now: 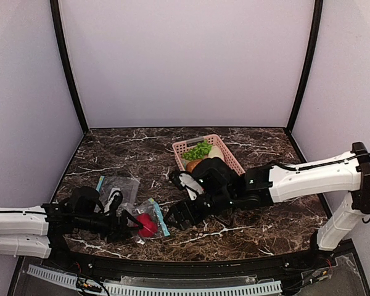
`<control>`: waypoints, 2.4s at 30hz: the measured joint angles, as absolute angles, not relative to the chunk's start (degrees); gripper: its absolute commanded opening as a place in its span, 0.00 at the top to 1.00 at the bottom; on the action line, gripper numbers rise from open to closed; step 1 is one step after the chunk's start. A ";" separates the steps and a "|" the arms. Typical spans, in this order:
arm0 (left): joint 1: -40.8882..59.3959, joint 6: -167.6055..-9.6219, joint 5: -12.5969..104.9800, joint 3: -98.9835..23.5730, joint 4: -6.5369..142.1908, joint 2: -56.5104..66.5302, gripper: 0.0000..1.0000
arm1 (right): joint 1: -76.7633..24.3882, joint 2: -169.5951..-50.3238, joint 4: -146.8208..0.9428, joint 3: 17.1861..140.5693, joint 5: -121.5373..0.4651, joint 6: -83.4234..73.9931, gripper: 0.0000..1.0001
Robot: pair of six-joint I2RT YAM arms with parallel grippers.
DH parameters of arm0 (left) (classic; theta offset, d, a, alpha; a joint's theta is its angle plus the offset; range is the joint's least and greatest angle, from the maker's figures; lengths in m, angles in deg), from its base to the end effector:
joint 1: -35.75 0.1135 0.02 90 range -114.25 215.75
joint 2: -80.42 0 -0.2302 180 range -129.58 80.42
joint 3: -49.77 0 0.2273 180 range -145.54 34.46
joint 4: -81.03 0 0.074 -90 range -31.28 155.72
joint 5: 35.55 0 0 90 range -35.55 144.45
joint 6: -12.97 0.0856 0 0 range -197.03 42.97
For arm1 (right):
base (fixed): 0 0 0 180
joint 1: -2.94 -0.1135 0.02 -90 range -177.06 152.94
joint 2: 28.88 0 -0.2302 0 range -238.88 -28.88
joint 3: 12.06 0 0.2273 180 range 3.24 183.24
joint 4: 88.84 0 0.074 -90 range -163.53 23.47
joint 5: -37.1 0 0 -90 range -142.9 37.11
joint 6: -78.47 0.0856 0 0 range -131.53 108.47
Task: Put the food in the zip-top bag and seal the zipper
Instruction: Pick up the zipper food storage bag from the center of the board.
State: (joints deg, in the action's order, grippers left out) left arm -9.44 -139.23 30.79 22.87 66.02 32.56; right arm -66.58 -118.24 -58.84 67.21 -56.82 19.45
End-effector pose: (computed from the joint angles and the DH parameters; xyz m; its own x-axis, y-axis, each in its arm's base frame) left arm 0.1174 -0.1669 0.1134 -0.9704 -0.1728 -0.1690 0.0436 0.5622 -0.8258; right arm 0.1216 0.3423 0.2012 -0.6837 -0.3628 -0.6332 -0.7010 0.5678 0.4315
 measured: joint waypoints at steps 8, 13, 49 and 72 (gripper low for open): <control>-11.25 -139.80 30.44 23.37 69.82 28.74 0.11 | -69.51 -130.55 -65.98 68.10 -60.77 23.28 0.20; -11.42 -139.86 30.51 23.90 70.61 28.12 0.18 | -69.37 -136.12 -68.28 70.90 -61.10 23.93 0.30; -11.47 -140.19 32.91 25.56 76.49 24.34 0.27 | -66.51 -141.76 -76.23 72.13 -66.61 24.59 1.00; -11.45 -127.12 32.37 6.37 61.97 32.39 0.05 | -60.11 -121.54 -51.69 76.10 -70.50 18.95 1.00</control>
